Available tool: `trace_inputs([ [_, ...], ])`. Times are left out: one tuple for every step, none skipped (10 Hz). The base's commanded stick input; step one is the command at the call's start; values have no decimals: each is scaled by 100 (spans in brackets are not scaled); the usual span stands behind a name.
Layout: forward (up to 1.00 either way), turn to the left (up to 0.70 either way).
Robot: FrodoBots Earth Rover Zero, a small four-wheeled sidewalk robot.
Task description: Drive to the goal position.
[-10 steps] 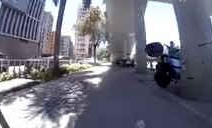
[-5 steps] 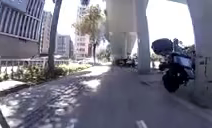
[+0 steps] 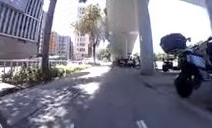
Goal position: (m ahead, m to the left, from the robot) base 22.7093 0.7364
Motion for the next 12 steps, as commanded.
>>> trace_inputs([
  [70, 0],
  [70, 0],
  [70, 0],
  [70, 0],
  [70, 0],
  [70, 0],
  [70, 0],
  [70, 0],
  [70, 0],
  [70, 0],
  [70, 0],
  [70, 0],
])
